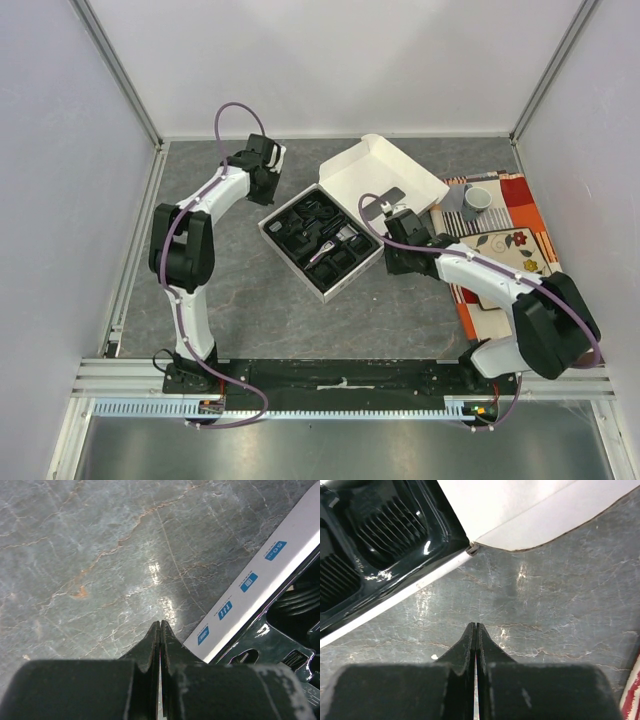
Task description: Sort the hair-cutting tools
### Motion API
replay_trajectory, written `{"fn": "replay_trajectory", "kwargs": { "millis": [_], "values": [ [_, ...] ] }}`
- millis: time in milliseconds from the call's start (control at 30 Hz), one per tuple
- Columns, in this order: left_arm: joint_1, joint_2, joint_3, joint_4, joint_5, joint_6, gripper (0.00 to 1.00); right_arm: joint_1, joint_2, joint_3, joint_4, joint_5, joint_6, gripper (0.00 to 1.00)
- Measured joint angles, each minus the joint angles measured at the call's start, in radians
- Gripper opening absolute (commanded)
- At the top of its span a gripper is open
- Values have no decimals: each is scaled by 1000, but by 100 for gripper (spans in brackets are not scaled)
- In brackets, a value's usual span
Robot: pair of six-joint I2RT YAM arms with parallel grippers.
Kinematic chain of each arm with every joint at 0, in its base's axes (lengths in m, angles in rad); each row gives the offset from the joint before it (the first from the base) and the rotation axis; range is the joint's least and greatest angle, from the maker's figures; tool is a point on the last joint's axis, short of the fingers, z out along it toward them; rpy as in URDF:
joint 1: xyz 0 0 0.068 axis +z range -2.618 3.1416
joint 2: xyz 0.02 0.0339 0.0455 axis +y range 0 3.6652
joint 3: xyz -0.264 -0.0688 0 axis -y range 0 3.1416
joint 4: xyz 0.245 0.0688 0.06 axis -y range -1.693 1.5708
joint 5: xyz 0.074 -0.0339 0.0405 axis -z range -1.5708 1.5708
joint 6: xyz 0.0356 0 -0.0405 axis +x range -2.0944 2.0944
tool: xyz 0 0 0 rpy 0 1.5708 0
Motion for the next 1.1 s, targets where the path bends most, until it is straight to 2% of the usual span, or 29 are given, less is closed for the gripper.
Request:
{"fn": "replay_trajectory", "kwargs": {
  "millis": [167, 433, 867, 1100],
  "values": [
    [0, 12, -19, 31, 51, -2, 2, 0, 55, -18, 39, -7, 34, 0],
    [1, -13, -166, 95, 122, -46, 2, 0, 162, -11, 146, -22, 69, 0],
    [-8, -308, -448, 128, 122, -186, 2, -18, 294, 118, 180, -50, -10, 0],
    [-99, -388, -568, 150, 80, -256, 2, -35, 288, 124, 168, -30, -51, 0]
  ]
}}
